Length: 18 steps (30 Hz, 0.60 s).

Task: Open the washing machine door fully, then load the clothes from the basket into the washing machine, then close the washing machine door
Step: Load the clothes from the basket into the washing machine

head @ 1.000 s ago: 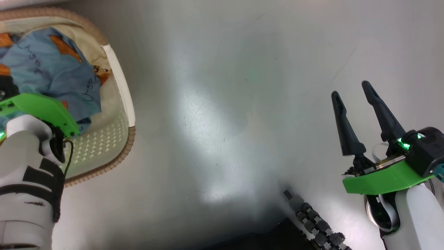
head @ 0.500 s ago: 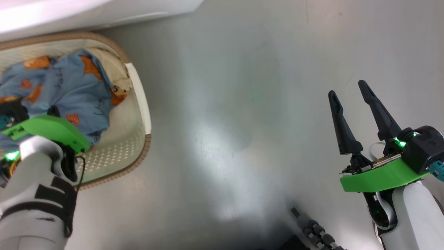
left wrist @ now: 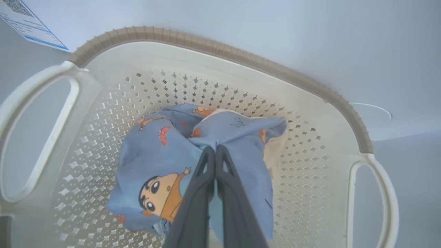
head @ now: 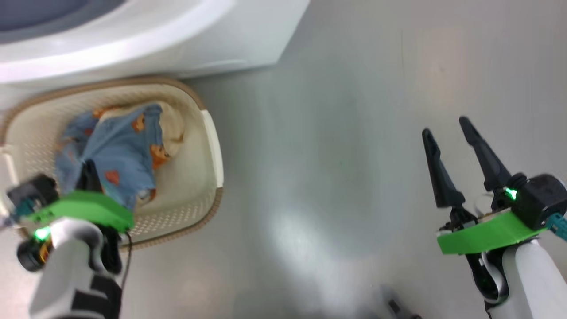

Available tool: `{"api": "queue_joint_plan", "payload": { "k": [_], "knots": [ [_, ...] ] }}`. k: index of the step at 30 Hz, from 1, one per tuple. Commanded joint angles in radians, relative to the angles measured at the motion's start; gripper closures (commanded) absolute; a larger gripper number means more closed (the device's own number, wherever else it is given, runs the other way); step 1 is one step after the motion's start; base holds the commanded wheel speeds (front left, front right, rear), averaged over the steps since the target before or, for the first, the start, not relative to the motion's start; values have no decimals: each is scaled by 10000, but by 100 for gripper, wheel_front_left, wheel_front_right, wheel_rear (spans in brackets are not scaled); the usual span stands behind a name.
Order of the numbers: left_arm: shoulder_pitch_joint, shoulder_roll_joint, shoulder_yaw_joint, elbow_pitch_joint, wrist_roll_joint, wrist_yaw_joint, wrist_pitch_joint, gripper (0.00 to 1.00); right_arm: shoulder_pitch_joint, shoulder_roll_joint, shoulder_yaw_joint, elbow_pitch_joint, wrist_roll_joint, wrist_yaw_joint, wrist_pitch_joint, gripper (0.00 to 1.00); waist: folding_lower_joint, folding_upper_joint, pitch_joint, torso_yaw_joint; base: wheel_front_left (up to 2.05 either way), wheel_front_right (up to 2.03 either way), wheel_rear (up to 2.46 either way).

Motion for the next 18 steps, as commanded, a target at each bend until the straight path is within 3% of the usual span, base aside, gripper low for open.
{"api": "queue_joint_plan", "payload": {
  "k": [1, 12, 18],
  "knots": [
    [746, 183, 342, -529, 152, 43, -89, 100, 495, -105, 177, -122, 17, 16, -48, 0, 0, 0, -907, 438, 0, 0, 0],
    [3356, -307, 1064, -3371, 871, -163, -90, 100, 1437, -83, 266, 383, -24, 16, -48, 0, 0, 0, -3246, 709, 0, 0, 0],
    [4755, -348, 859, -4706, 653, -90, -91, 100, 2077, 20, 234, 656, 12, 16, -48, 0, 0, 0, -4452, 721, 0, 0, 0]
  ]
}}
